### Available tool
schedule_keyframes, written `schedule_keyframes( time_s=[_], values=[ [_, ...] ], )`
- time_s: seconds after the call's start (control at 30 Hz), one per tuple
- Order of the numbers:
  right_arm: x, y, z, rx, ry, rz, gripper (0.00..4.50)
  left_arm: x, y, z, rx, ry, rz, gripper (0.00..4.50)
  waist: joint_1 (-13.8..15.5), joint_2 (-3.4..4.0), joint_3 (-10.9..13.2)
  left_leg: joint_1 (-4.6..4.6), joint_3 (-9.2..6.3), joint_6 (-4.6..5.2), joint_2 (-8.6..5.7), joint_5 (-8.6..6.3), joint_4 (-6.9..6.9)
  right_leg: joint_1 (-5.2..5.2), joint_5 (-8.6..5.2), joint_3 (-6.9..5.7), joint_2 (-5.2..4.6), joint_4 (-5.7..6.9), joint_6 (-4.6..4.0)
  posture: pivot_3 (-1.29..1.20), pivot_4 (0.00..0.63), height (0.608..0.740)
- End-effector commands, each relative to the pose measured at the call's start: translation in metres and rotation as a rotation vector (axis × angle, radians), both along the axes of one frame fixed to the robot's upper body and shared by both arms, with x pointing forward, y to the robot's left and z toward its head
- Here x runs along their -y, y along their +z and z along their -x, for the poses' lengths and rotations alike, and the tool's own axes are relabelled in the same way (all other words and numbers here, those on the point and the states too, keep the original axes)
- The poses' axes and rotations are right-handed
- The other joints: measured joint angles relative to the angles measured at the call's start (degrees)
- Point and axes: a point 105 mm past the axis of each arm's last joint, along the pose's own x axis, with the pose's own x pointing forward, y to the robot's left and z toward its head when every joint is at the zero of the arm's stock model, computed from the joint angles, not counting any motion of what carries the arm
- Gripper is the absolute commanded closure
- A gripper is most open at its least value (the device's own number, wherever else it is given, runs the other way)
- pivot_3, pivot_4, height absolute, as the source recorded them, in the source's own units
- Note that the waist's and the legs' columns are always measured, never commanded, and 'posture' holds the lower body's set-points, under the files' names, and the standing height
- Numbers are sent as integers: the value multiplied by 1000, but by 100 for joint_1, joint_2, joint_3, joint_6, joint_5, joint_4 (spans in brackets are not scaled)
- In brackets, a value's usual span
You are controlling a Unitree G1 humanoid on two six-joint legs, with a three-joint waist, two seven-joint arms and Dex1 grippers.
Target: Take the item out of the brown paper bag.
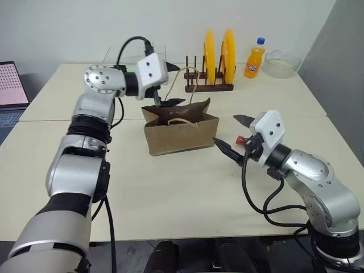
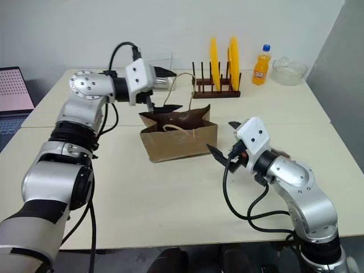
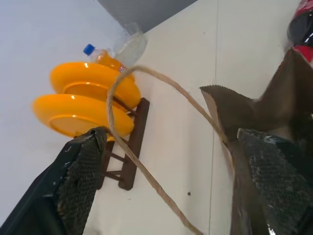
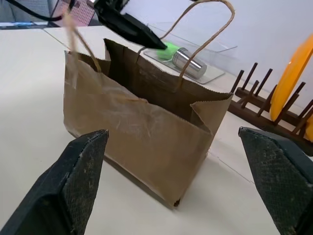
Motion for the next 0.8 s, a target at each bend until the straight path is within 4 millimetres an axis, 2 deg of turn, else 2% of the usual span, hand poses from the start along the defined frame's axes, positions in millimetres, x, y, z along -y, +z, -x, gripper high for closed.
schedule_keyframes(
  time_s=[0.03,0.17,0.23,0.27,0.37,0.47,0.53,0.6,0.7,0.8],
  values=[
    [4,15,8,90,28,-26,0,-23,26,18,2,29,151,44,-6,1,0,1,0,0,2,0,-2,0,0,0,2,0,0,0,150,740],
    [7,19,13,131,38,-54,0,-46,24,34,-96,140,335,44,16,0,0,4,-6,-1,4,1,0,4,-1,-2,2,3,1,0,150,740],
    [8,27,17,191,39,-77,0,-59,16,47,-136,240,476,44,18,0,0,4,-8,-1,3,1,3,6,-1,-2,1,0,3,0,150,740],
    [9,29,19,207,40,-91,0,-66,4,54,-142,328,545,44,23,0,0,7,-6,-1,3,1,3,8,-2,1,-1,1,4,0,150,740],
    [15,20,27,197,11,-131,0,-86,-52,83,-136,646,671,44,37,16,-20,14,-2,-4,2,-1,0,13,4,9,-9,-6,-7,0,150,740],
    [22,11,29,197,-34,-161,0,-83,-80,102,-124,750,655,44,82,-18,-16,9,-4,-6,2,-1,0,10,2,7,-9,-3,-3,0,150,740],
    [33,-5,25,179,-121,-194,0,-83,-109,115,-142,832,638,44,145,-20,-22,14,-11,-5,2,-2,0,13,0,1,-6,-2,-1,0,150,740],
    [41,-15,24,186,-180,-199,0,-81,-123,125,-127,863,637,44,192,-13,-25,41,-7,-4,2,-2,-3,42,-10,4,-6,-7,15,0,150,740],
    [47,-17,23,201,-228,-231,0,-79,-126,130,-78,874,649,44,206,-13,-24,90,-7,-1,0,-4,-6,97,-17,4,-8,-24,14,0,150,740],
    [49,-19,23,202,-234,-235,0,-74,-121,129,-35,845,651,44,199,-13,-25,95,-6,-1,1,-4,-9,97,-19,3,-6,-21,11,0,150,740]
  ],
)
